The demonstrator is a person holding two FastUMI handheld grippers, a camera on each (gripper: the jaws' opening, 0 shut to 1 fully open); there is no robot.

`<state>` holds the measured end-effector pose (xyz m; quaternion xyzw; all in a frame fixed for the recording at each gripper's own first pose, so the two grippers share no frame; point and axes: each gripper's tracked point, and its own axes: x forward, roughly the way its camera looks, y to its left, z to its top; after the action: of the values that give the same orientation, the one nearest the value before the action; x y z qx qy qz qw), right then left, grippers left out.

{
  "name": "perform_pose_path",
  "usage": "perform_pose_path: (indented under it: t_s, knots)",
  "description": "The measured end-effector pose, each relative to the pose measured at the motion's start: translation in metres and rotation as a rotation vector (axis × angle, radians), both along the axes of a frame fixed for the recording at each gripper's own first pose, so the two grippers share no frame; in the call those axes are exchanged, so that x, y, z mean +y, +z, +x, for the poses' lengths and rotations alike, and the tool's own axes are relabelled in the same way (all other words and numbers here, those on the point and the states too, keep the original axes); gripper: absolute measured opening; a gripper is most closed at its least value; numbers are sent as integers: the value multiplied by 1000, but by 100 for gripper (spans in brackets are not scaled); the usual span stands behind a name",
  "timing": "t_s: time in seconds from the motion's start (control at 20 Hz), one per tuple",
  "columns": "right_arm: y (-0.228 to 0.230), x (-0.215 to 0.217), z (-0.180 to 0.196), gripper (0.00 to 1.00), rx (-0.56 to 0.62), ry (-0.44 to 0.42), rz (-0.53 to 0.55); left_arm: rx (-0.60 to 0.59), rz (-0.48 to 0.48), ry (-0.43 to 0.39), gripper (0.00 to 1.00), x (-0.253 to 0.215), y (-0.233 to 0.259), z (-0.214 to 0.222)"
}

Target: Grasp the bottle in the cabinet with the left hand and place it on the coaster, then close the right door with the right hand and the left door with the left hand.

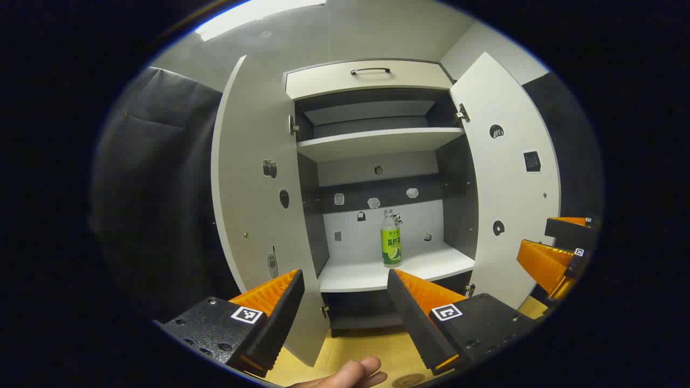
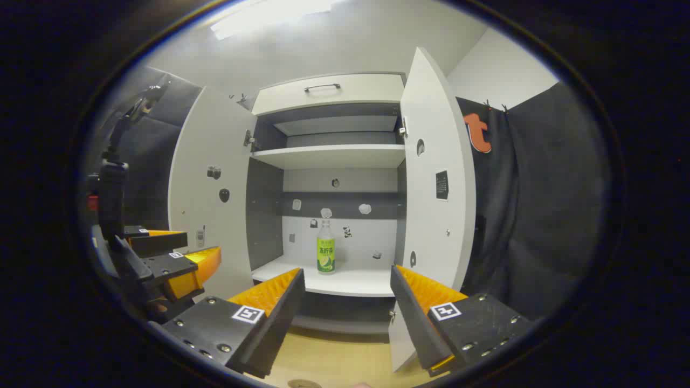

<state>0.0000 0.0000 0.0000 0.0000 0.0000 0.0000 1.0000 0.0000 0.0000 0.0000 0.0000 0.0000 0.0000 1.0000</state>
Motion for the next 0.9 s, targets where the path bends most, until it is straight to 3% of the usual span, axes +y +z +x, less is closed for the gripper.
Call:
perform_pose_path:
  t_s: [0.55,0.9]
  knots:
    - [-5,10,29,96,15,-52,-12,17,-23,-53,98,5,-20,47]
    - [-4,9,37,96,12,-77,-29,31,-49,-62,98,0,-39,101]
